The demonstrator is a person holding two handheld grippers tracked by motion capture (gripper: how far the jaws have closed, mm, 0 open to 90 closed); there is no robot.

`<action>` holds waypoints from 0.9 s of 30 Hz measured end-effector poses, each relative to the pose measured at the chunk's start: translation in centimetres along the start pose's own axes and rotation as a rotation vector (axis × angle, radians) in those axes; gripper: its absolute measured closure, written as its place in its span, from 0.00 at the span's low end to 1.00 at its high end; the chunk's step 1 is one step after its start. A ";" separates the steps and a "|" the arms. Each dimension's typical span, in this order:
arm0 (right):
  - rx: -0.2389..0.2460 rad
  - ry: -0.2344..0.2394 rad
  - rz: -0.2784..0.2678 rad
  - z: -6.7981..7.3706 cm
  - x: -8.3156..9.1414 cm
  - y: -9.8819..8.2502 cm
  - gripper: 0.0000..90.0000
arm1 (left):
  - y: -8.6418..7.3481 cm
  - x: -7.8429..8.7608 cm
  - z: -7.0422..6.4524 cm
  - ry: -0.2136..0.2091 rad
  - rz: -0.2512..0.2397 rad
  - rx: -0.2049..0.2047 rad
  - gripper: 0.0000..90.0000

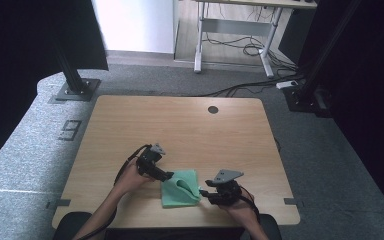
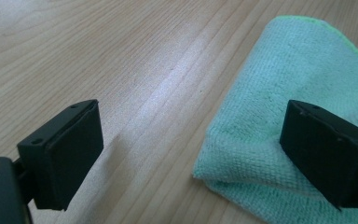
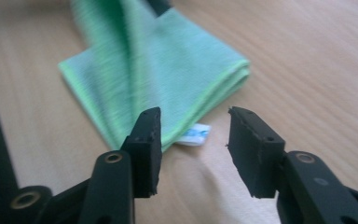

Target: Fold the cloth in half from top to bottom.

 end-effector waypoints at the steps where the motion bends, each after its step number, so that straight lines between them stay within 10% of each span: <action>1: -0.009 -0.002 0.001 -0.3 0.0 0.2 0.57 | 0.0 0.1 -0.1 0.004 -0.005 -0.002 0.07; 7: -0.026 0.004 0.026 -0.8 -1.7 1.3 0.51 | 1.0 1.0 -1.3 -0.023 -0.072 -0.007 0.07; 16: -0.035 -0.001 0.067 -0.5 -3.8 1.0 0.45 | -1.1 1.2 -4.0 -0.044 -0.044 -0.063 0.07; 27: -0.020 0.008 0.089 0.8 -4.2 0.4 0.40 | -4.0 0.7 -3.9 0.043 0.013 -0.061 0.06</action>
Point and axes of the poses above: each handheld gripper's, and its own axes: x roughly backward along the jaws, y roughly out of its top, z roughly to its left, the point moved 5 cm from there along -x, roughly forward along the jaws, and after that the axes turned 1 degree about -x, right-handed, at the moved point
